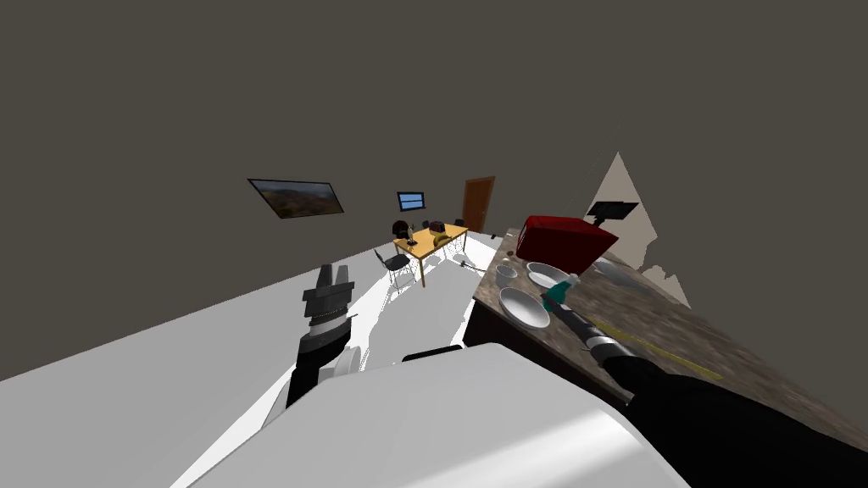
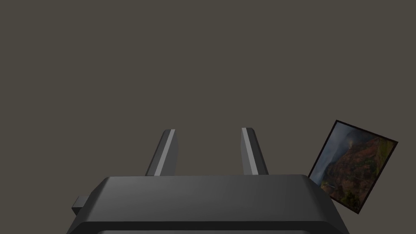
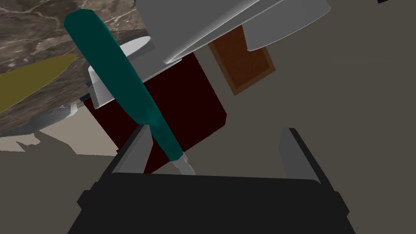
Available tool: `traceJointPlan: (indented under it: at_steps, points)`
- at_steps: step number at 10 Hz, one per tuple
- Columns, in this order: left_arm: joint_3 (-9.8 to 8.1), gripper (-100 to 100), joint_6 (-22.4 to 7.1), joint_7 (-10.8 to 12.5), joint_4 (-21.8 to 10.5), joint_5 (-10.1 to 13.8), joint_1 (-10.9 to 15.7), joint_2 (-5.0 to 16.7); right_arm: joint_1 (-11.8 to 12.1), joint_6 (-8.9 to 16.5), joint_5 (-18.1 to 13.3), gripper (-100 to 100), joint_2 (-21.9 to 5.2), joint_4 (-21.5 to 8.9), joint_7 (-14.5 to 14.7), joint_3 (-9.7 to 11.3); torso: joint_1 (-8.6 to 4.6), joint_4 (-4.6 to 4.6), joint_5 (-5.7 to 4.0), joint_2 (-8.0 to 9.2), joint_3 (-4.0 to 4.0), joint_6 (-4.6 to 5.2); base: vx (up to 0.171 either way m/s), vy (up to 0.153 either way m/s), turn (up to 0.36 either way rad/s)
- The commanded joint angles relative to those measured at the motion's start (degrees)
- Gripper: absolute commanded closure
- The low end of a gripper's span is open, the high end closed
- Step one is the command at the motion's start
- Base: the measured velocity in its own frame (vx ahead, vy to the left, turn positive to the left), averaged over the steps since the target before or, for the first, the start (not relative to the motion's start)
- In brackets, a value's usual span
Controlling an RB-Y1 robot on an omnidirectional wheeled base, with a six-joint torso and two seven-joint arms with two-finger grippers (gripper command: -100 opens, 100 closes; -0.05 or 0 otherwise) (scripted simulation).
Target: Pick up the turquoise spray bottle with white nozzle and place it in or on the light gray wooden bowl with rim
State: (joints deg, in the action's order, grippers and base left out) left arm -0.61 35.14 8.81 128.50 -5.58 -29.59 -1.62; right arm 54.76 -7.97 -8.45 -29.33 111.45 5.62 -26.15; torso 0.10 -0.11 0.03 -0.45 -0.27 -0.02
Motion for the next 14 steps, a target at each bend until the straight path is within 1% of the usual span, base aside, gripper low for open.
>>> traceJointPlan:
  at_steps: [1,2,3,4,6,7,8,10,11,14]
  points:
    - [0.0,0,0.0,0.0,0.0,0.0,0.0,0.0,2.4,2.8,-0.4,-100,-1.6,-0.8,0.5,-1.5,0.0,0.0,0.0,0.0,0.0,0.0,0.161,0.042,-0.051]
    - [0.0,0,0.0,0.0,0.0,0.0,0.0,0.0,2.4,2.8,-0.4,-100,-1.6,-0.8,0.5,-1.5,0.0,-0.02,0.01,-0.13,-0.06,0.0,0.116,0.023,-0.018]
    - [0.0,0,0.0,0.0,0.0,0.0,0.0,0.0,5.6,5.8,-1.0,-100,-3.1,-1.4,1.2,-3.0,-0.07,-0.01,-0.02,-0.04,-0.03,-0.02,0.159,0.017,-0.048]
    - [0.0,0,0.0,0.0,0.0,0.0,0.0,0.0,5.7,5.8,-1.0,-100,-3.1,-1.4,1.2,-3.0,-0.11,-0.02,-0.02,-0.14,-0.07,0.01,0.168,0.024,-0.035]
    - [0.0,0,0.0,0.0,0.0,0.0,0.0,0.0,8.7,8.4,-1.5,-100,-4.3,-1.9,1.7,-4.2,-0.05,-0.03,-0.02,-0.16,-0.09,-0.02,0.154,0.025,-0.025]
    - [0.0,0,0.0,0.0,0.0,0.0,0.0,0.0,8.7,8.4,-1.5,-100,-4.3,-1.9,1.7,-4.2,-0.11,-0.04,-0.02,-0.16,-0.1,-0.02,0.111,0.014,-0.006]
    - [0.0,0,0.0,0.0,0.0,0.0,0.0,0.0,11.4,10.6,-1.9,-100,-5.1,-2.2,2.0,-5.2,-0.13,-0.01,-0.04,-0.04,-0.03,-0.03,0.156,0.021,-0.021]
    - [-0.01,0,0.0,0.0,0.0,0.0,0.0,0.0,13.7,12.5,-2.2,-100,-5.7,-2.2,2.2,-5.8,-0.15,-0.05,-0.03,-0.24,-0.14,-0.02,0.191,0.003,-0.018]
    - [0.0,0,0.0,0.0,0.0,0.0,0.0,0.0,15.6,13.9,-2.4,-100,-6.2,-2.1,2.3,-6.3,-0.18,-0.06,-0.04,-0.27,-0.16,-0.03,0.217,-0.02,-0.014]
    - [-0.01,0,0.0,0.0,0.0,0.0,0.0,0.0,18.4,15.9,-2.7,-100,-7.3,-1.6,2.2,-6.7,-0.46,-0.04,-0.11,-0.15,-0.1,-0.04,0.142,-0.069,-0.009]
